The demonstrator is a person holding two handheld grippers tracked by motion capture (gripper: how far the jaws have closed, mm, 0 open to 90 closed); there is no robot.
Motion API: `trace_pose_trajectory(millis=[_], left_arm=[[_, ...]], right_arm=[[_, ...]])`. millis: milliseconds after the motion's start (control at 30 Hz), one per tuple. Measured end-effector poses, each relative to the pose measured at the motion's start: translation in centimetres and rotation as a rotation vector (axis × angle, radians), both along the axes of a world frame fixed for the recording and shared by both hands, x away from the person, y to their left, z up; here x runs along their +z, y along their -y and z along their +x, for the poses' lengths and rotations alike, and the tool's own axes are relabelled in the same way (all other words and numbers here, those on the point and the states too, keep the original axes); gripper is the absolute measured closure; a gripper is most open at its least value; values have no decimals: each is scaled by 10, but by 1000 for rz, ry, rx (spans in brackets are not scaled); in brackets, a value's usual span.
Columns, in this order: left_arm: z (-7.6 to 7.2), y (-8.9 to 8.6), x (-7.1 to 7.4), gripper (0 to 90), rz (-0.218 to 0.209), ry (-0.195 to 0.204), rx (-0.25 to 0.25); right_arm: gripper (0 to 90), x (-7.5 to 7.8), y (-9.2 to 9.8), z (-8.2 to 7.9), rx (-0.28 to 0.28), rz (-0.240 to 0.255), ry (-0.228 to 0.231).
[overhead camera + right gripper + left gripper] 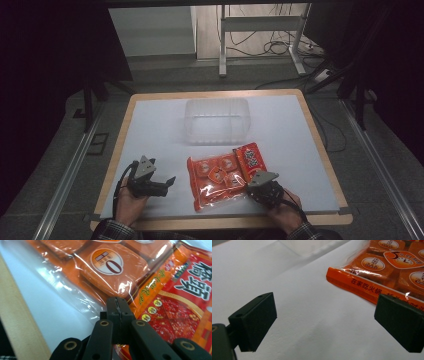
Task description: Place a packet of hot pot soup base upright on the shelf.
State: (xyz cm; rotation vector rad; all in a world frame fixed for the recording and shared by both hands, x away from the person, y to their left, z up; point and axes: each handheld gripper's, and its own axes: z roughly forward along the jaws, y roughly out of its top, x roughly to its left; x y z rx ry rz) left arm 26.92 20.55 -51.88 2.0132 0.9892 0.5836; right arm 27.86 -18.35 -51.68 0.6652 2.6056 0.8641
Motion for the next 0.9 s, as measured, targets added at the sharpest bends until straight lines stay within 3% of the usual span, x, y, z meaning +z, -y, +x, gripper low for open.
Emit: trace_pose_trajectory(millis=[300,400,500,600,700,900], left_arm=[[1,0,0,37,-1,-2,-3],[1,0,0,37,0,-4,-2],[1,-1,0,37,-2,-5,0],[1,0,0,37,2,-6,-1],[1,0,-1,37,4,-8,-2],[1,0,-1,37,8,-10,-4]], right_arm=[[893,2,4,15,-30,7,-1],[891,10,16,19,-50,119,-57],[888,23,27,21,-66,169,-21],[791,29,38,28,-112,170,-2],[671,28,51,39,-170,182,-18],[410,20,60,57,-202,204,-38]])
